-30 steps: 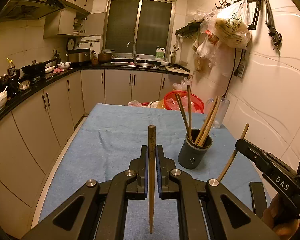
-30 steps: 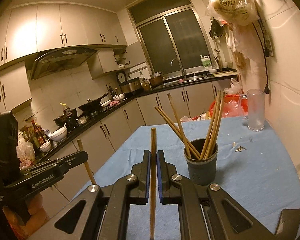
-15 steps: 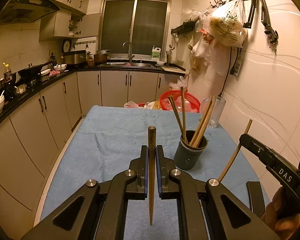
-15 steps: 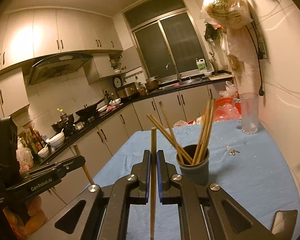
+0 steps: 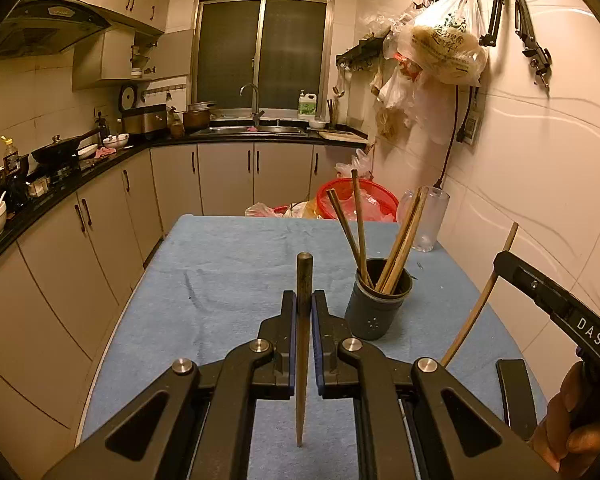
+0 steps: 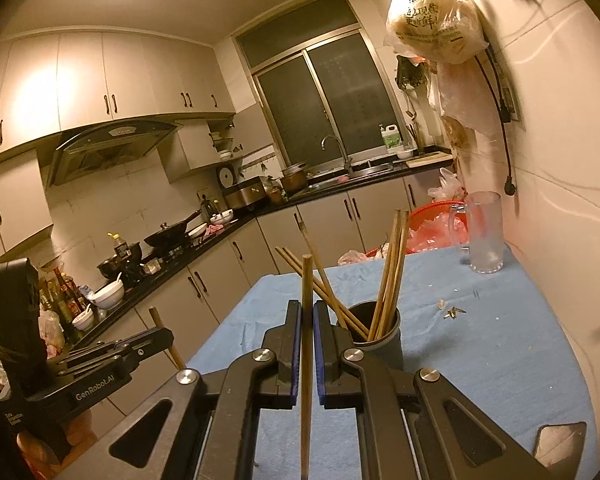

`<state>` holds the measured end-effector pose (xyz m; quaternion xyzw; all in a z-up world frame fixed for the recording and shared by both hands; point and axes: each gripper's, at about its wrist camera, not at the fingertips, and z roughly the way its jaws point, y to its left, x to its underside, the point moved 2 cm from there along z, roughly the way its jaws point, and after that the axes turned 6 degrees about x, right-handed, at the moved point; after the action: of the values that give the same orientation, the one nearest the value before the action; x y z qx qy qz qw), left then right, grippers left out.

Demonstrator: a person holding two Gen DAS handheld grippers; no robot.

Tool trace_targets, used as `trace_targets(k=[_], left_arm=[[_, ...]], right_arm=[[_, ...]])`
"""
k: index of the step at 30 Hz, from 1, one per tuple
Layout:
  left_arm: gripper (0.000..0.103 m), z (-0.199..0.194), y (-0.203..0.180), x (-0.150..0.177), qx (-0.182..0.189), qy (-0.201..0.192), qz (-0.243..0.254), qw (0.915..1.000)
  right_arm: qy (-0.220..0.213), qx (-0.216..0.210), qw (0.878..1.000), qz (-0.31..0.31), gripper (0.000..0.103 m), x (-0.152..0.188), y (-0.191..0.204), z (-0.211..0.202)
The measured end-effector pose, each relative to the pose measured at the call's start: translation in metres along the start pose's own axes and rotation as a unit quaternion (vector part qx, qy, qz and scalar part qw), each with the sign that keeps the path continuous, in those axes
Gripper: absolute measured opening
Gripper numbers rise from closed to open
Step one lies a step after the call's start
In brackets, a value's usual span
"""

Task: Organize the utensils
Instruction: 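Carry the chopsticks in both tools over the black cup, then drop the chopsticks into the black cup and open both tools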

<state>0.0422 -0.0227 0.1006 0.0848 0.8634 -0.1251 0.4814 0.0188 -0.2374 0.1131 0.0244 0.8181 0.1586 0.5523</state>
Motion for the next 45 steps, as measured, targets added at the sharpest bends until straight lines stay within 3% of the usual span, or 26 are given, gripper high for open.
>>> trace_targets(k=[18,24,30,38,45], left_arm=[[0.008,0.011,-0.018,-0.014,0.012,0.006,0.014,0.9998],[0.008,0.006,-0.031,-0.039,0.029,-0.012,0.023,0.9992],[0.008,0.007,-0.044,-0.073,0.057,-0.031,0.019,0.9977],[0.008,0.021,-0.058,-0.121,0.065,-0.076,0.012,0.9949],[0.008,0.069,-0.054,-0.124,0.073,-0.054,-0.014,0.9958]], right_arm=[[-0.007,0.000,1.000,0.018,0.006,-0.014,-0.016,-0.002],[-0.022,0.004,0.999,0.031,0.006,-0.044,-0.026,0.000],[-0.061,0.034,0.996,0.047,0.006,-0.081,-0.038,0.006],[-0.107,0.060,0.990,0.066,0.006,-0.121,-0.047,0.025],[-0.088,0.083,0.992,0.045,0.006,-0.122,-0.050,0.067]])
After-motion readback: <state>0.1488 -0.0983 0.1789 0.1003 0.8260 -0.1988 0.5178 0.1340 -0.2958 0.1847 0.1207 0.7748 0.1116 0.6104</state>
